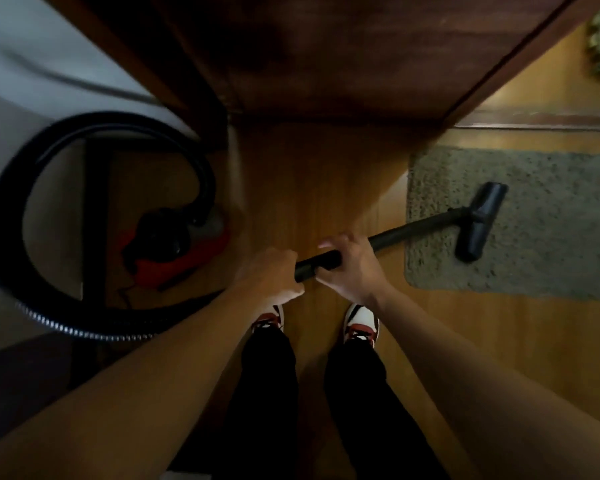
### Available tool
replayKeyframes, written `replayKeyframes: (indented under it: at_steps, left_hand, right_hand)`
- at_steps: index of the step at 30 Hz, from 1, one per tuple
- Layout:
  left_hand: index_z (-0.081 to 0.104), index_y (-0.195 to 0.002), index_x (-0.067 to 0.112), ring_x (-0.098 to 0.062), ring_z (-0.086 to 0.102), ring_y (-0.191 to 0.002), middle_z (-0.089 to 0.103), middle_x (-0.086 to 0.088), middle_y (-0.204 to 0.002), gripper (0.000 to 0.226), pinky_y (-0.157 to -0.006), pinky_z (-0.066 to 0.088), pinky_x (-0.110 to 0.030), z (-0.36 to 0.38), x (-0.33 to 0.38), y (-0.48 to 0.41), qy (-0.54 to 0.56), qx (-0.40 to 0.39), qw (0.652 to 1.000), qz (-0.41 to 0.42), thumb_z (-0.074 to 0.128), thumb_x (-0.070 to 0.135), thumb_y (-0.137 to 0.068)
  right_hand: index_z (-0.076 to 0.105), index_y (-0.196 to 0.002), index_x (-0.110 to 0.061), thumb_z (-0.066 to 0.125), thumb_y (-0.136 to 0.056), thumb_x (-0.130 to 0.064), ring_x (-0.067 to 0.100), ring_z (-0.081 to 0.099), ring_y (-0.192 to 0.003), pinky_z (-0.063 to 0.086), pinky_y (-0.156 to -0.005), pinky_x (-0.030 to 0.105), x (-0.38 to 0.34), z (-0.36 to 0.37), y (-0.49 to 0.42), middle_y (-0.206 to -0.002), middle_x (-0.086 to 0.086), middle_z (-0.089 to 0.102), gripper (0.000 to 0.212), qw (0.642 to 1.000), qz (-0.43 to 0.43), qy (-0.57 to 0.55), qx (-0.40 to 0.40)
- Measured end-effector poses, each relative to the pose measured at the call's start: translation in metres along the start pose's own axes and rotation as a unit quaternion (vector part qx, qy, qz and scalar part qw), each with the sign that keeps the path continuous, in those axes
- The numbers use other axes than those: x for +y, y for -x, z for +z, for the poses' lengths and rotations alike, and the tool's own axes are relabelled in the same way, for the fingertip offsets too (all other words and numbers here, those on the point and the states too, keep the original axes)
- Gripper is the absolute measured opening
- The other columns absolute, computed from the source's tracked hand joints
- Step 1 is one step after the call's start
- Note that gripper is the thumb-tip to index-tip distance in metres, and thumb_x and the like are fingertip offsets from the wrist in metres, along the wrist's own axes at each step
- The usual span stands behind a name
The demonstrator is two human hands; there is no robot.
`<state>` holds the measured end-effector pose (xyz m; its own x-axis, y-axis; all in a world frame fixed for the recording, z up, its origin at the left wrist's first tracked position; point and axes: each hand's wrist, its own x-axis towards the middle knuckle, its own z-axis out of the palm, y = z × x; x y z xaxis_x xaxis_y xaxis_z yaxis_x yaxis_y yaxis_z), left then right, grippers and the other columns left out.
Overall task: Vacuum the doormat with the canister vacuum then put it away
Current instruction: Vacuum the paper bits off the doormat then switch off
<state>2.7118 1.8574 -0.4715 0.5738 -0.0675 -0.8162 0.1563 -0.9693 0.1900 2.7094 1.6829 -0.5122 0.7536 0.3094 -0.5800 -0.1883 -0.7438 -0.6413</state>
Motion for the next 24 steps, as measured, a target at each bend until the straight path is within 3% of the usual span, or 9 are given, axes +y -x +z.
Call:
replayKeyframes:
  at_steps: [5, 11, 14, 16, 19, 22, 24]
  left_hand:
    - [0.059, -0.110, 0.025, -0.017, 0.058, -0.078, 0.060, 0.004, -0.088, 0.038, -0.065, 0.046, -0.031, -0.003, -0.014, 0.012, -0.044, 0.060, 0.997, -0.012, 0.069, 0.048, -0.082]
    - [0.059, -0.108, 0.024, -0.016, 0.056, -0.076, 0.064, 0.001, -0.094, 0.037, -0.065, 0.047, -0.031, 0.000, -0.035, 0.026, -0.050, 0.125, 0.991, -0.010, 0.065, 0.053, -0.086]
    - [0.056, -0.112, 0.023, -0.015, 0.052, -0.081, 0.061, 0.001, -0.101, 0.033, -0.067, 0.040, -0.030, 0.008, -0.046, 0.038, -0.040, 0.178, 0.983, 0.005, 0.061, 0.047, -0.090]
    - [0.055, -0.115, 0.022, -0.016, 0.053, -0.098, 0.060, 0.001, -0.108, 0.029, -0.077, 0.043, -0.029, 0.018, -0.053, 0.049, 0.011, 0.264, 0.963, 0.056, 0.058, 0.038, -0.092]
    - [0.060, -0.114, 0.015, -0.016, 0.053, -0.108, 0.060, -0.001, -0.113, 0.025, -0.090, 0.050, -0.030, 0.031, -0.065, 0.068, 0.110, 0.353, 0.921, 0.126, 0.055, 0.030, -0.094]
    - [0.064, -0.106, 0.008, -0.018, 0.056, -0.105, 0.062, -0.004, -0.109, 0.019, -0.090, 0.050, -0.028, 0.044, -0.087, 0.085, 0.155, 0.418, 0.879, 0.168, 0.058, 0.021, -0.095]
    - [0.066, -0.101, 0.006, -0.017, 0.057, -0.103, 0.063, -0.004, -0.105, 0.017, -0.090, 0.049, -0.025, 0.051, -0.105, 0.095, 0.178, 0.445, 0.861, 0.170, 0.057, 0.018, -0.095]
  right_hand:
    - [0.063, -0.119, -0.027, 0.081, -0.078, -0.029, 0.016, 0.054, -0.108, 0.048, -0.095, 0.036, -0.026, 0.000, -0.028, -0.111, -0.005, 0.056, 0.044, 0.981, -0.113, 0.029, -0.153]
    - [0.062, -0.091, -0.043, 0.080, -0.080, -0.011, 0.011, 0.065, -0.092, 0.058, -0.082, 0.036, -0.047, 0.014, -0.052, -0.090, -0.012, 0.067, 0.038, 0.951, -0.111, 0.031, -0.288]
    - [0.072, -0.104, -0.033, 0.080, -0.084, -0.013, 0.009, 0.066, -0.094, 0.054, -0.082, 0.028, -0.053, 0.016, -0.058, -0.092, -0.009, 0.071, 0.029, 0.949, -0.099, 0.023, -0.299]
    - [0.072, -0.091, -0.034, 0.079, -0.085, -0.013, 0.002, 0.064, -0.081, 0.051, -0.072, 0.025, -0.056, 0.020, -0.059, -0.084, -0.006, 0.070, 0.023, 0.950, -0.100, 0.012, -0.296]
    - [0.065, -0.074, -0.039, 0.079, -0.085, -0.012, -0.006, 0.056, -0.063, 0.042, -0.062, 0.019, -0.063, 0.027, -0.061, -0.070, -0.011, 0.061, 0.033, 0.957, -0.099, -0.007, -0.271]
    - [0.070, -0.071, -0.040, 0.083, -0.082, -0.016, 0.004, 0.053, -0.057, 0.037, -0.055, 0.024, -0.070, 0.038, -0.065, -0.065, -0.010, 0.059, 0.029, 0.962, -0.115, -0.034, -0.246]
    - [0.068, -0.072, -0.026, 0.084, -0.081, -0.019, 0.008, 0.049, -0.054, 0.034, -0.054, 0.027, -0.077, 0.047, -0.067, -0.063, -0.003, 0.054, 0.020, 0.965, -0.127, -0.035, -0.227]
